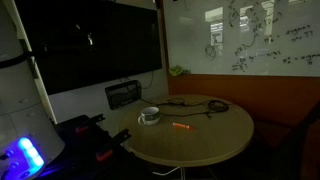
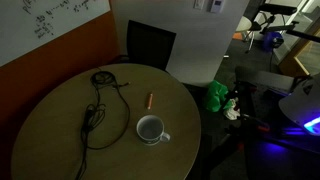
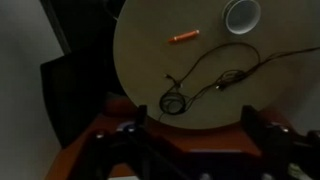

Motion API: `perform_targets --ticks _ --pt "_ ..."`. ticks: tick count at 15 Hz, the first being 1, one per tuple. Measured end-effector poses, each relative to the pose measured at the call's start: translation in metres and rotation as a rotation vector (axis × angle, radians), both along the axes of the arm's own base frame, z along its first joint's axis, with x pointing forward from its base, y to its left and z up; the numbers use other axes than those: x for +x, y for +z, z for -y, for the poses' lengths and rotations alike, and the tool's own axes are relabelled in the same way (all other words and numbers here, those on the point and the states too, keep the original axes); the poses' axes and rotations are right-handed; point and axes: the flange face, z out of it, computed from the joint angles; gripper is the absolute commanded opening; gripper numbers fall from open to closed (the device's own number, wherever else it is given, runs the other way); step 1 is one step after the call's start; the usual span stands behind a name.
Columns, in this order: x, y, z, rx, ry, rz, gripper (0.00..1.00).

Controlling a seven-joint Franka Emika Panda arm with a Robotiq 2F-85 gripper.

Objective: Move the white mug to the right

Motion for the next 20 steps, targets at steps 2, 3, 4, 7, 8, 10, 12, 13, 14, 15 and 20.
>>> perform_targets --ticks 2,3,4,7,8,10,12,13,14,15,20 --pt "0.000 0.001 0.000 0.000 0.000 0.002 1.00" --pt "0.000 0.001 0.000 0.000 0.000 0.002 1.00" --pt "0.000 0.001 0.000 0.000 0.000 0.002 1.00" --pt "0.000 0.001 0.000 0.000 0.000 0.002 1.00" --pt "0.000 -0.001 -0.001 0.004 0.002 -0.002 1.00" --pt "0.004 -0.018 -0.013 0.030 0.040 -0.030 1.00" --pt "0.010 -0.048 -0.030 0.069 0.089 -0.072 1.00" --pt "0.015 -0.068 -0.038 0.080 0.106 -0.091 1.00" --pt "0.019 -0.090 -0.046 0.088 0.125 -0.114 1.00" --pt "0.022 -0.114 -0.053 0.093 0.150 -0.141 1.00" --pt "0.036 -0.218 -0.082 0.091 0.320 -0.202 1.00"
